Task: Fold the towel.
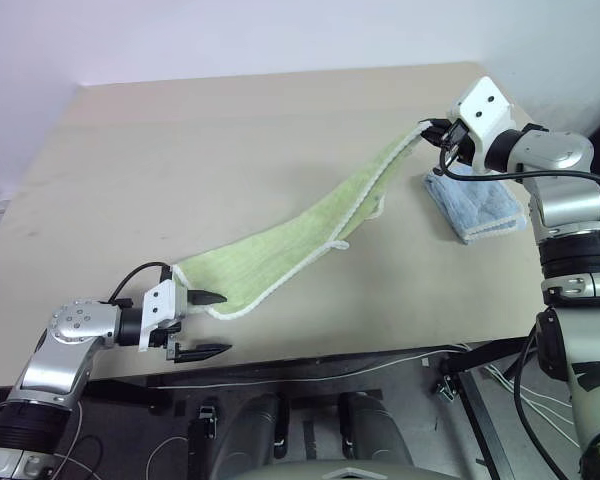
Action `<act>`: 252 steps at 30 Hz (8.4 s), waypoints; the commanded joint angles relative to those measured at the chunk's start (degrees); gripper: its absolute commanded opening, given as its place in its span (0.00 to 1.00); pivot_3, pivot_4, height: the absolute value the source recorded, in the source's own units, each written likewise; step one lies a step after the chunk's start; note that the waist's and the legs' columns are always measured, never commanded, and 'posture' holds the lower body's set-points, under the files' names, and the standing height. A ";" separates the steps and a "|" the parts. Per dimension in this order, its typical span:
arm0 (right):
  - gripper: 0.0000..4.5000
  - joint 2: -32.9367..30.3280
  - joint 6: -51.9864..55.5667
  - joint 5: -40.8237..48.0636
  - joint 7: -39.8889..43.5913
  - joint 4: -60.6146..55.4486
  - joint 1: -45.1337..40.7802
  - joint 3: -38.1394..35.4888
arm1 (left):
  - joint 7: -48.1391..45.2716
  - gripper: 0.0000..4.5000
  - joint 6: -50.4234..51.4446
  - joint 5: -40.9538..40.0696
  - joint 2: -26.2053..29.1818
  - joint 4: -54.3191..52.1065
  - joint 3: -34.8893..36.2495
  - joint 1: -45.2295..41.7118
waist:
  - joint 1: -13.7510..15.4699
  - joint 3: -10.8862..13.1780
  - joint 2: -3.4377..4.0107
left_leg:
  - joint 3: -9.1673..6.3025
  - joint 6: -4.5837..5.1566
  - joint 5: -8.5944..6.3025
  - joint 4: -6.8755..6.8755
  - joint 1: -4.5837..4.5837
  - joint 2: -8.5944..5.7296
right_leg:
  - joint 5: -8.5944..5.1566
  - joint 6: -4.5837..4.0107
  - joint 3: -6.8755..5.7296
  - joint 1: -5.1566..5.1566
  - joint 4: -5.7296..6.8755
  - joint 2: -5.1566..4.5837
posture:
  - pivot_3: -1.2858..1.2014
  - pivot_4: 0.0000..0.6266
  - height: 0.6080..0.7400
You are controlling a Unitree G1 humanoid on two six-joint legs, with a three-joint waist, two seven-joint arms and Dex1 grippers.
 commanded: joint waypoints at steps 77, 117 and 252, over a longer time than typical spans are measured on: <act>0.00 -2.36 0.58 3.59 -1.37 -3.17 0.02 -3.87 | 4.91 0.28 1.88 8.11 -5.59 68.68 10.77 -61.83 | 0.23 0.36 -0.48 | -0.02 0.24 0.09 0.78 -0.27 -0.05 | 0.04 0.36 -0.18 -0.10 0.78 0.25 | 0.52 0.24 1.00; 0.00 -0.87 30.99 41.50 12.57 -18.52 -35.98 -13.81 | 34.67 1.00 -11.28 11.10 -13.73 68.02 15.20 -52.39 | 0.08 0.35 -0.51 | -0.08 0.18 -0.10 1.20 -1.04 -0.10 | 0.20 0.51 -0.14 -0.72 0.81 -0.03 | 0.52 0.24 1.00; 0.00 0.06 16.37 14.18 3.18 -16.71 5.27 -6.79 | -8.88 0.01 -8.53 6.41 12.18 65.47 9.51 -60.92 | -0.20 0.60 -0.54 | 0.12 0.27 0.14 0.65 -1.00 -0.11 | 0.10 0.35 -0.17 -0.89 0.82 0.19 | 0.52 0.24 1.00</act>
